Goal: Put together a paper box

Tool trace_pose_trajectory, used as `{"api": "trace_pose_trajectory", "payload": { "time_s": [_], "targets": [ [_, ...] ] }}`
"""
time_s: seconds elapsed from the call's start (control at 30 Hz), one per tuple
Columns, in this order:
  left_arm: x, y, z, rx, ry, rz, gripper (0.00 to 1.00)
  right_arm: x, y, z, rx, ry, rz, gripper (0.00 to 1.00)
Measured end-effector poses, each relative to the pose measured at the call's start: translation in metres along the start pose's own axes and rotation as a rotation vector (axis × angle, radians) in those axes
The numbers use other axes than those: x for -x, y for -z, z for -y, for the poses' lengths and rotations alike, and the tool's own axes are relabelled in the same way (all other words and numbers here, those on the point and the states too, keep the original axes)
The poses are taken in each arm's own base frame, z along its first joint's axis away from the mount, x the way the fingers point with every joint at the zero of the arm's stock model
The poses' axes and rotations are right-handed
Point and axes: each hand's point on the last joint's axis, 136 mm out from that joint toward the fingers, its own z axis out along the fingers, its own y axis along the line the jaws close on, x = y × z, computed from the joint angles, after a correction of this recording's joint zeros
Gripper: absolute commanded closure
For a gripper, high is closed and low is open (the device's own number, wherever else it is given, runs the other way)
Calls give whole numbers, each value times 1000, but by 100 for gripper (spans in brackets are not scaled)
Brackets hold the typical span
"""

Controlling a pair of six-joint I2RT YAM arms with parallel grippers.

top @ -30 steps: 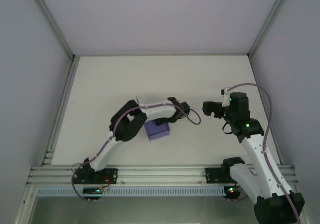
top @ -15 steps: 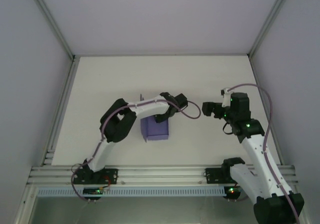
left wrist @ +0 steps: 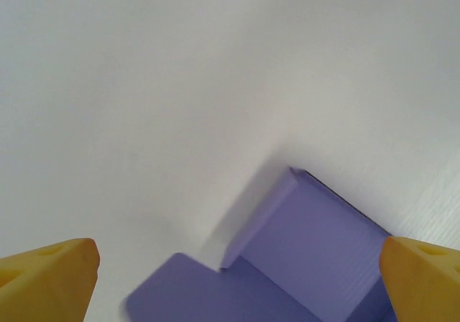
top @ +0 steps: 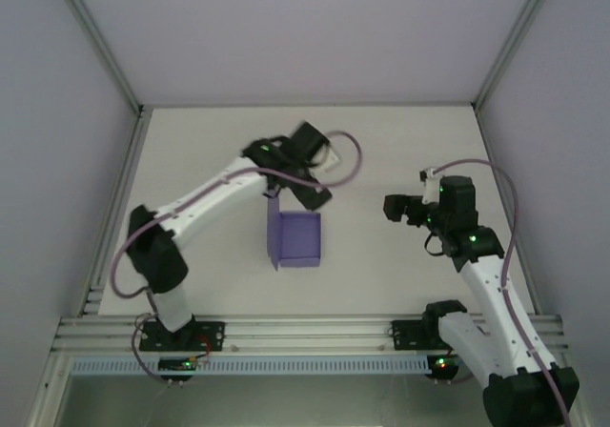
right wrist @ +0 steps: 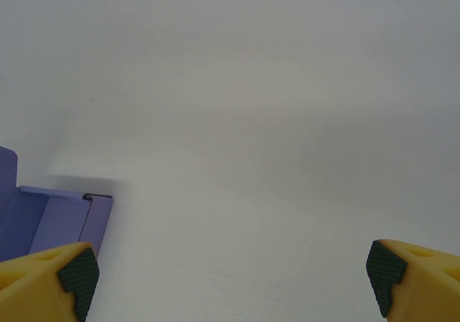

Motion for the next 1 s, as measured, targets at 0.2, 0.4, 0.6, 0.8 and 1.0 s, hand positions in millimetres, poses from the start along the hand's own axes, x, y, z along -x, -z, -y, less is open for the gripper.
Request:
{"api": "trace_pose_trajectory", "payload": {
  "time_s": [0.2,0.4,0.6,0.8,1.0],
  "targets": [
    [-30,72,-117,86,573,269,1,-10,-25,-47,162,179,-86,3],
    [-139,87,-133,166,929,271,0,-48,-92,-151,394,564,-326,11],
    [-181,60,-120,166,1045,166,0,-67,-165,-219,505,843,-459,26],
    [-207,56,-107,169,1099,153,0,-100,-207,-225,537,933,-592,36],
    [-208,62,-109,187,1114,177,0,-106,-212,-214,468,944,-624,78]
  ]
}}
